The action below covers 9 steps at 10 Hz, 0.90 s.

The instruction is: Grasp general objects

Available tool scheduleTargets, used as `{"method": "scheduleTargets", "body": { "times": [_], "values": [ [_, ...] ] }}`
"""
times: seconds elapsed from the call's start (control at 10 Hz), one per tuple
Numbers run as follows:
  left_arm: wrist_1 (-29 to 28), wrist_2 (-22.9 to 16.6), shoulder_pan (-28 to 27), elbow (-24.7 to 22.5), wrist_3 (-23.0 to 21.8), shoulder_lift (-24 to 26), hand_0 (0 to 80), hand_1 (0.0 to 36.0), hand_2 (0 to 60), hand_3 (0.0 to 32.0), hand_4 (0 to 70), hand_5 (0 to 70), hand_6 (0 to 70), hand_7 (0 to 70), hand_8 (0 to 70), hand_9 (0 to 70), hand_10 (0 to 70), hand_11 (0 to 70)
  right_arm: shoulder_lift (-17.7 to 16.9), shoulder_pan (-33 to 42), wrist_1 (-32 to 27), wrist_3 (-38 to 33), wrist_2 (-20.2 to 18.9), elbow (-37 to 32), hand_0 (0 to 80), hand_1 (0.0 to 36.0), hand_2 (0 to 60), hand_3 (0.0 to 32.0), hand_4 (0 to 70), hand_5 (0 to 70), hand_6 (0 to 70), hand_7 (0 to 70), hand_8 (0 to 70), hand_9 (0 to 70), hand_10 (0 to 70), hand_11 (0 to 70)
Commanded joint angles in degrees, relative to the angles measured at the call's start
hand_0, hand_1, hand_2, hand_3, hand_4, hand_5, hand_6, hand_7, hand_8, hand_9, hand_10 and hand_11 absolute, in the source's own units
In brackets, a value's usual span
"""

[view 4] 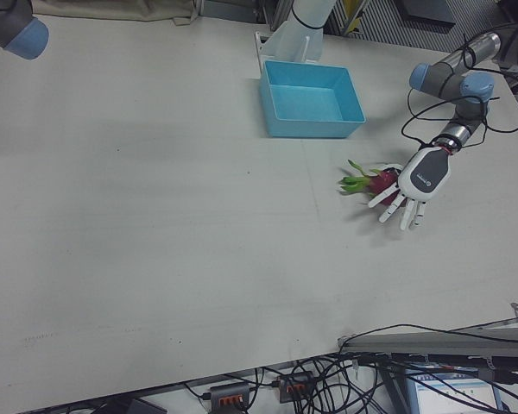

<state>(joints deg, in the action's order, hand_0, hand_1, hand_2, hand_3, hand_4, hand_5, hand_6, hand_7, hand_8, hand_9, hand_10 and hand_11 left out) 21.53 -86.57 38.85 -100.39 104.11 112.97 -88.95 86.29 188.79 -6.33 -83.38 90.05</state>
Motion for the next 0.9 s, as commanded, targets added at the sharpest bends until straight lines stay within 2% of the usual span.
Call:
{"method": "scheduleTargets", "body": {
  "times": [0.0,0.4,0.5,0.6,0.7,0.8],
  "values": [
    [-1.0,0.0,-0.1,1.1,0.0,-0.3,53.8,27.8,27.5,32.0,0.0,3.3,0.0,14.8,1.0,1.5,14.7,24.1,0.0,0.0,0.0,0.0,0.1,0.0,0.0,0.0,0.0,0.0,0.0,0.0,0.0,0.0,0.0,0.0,0.0,0.0],
    [-1.8,0.0,-0.1,1.3,0.0,-0.3,54.3,28.9,31.9,32.0,0.0,7.0,0.0,15.0,3.9,1.6,15.5,25.3,0.0,0.0,0.0,0.0,0.0,0.0,0.0,0.0,0.0,0.0,0.0,0.0,0.0,0.0,0.0,0.0,0.0,0.0],
    [-2.7,0.0,-0.1,1.3,0.0,-1.2,54.4,28.6,32.2,32.0,0.0,11.1,0.0,16.0,5.2,1.8,16.0,26.0,0.0,0.0,0.0,0.0,0.0,0.0,0.0,0.0,0.0,0.0,0.0,0.0,0.0,0.0,0.0,0.0,0.0,0.0],
    [-3.8,0.0,-0.1,1.3,0.0,-1.9,54.4,26.8,30.8,2.8,0.0,15.1,7.0,26.0,9.0,3.8,15.2,24.5,0.0,0.0,0.0,0.0,0.0,0.0,0.0,0.0,0.0,0.0,0.0,0.0,0.0,0.0,0.0,0.0,0.0,0.0],
    [-4.3,0.1,-0.1,1.3,0.0,-2.2,54.2,25.6,30.8,0.0,3.2,18.6,14.4,33.8,13.4,5.3,16.1,25.5,0.0,0.0,0.0,0.0,0.0,0.0,0.0,0.0,0.0,0.0,0.0,0.0,0.0,0.0,0.0,0.0,0.0,0.0],
    [-4.4,0.1,-0.1,1.4,0.0,-2.2,54.3,25.2,30.8,0.0,6.0,21.2,17.6,39.5,16.3,7.5,16.9,26.7,0.0,0.0,0.0,0.0,0.1,0.0,0.0,0.0,0.0,0.0,0.0,0.0,0.0,0.0,0.0,0.0,0.0,0.0]
  ]
}}
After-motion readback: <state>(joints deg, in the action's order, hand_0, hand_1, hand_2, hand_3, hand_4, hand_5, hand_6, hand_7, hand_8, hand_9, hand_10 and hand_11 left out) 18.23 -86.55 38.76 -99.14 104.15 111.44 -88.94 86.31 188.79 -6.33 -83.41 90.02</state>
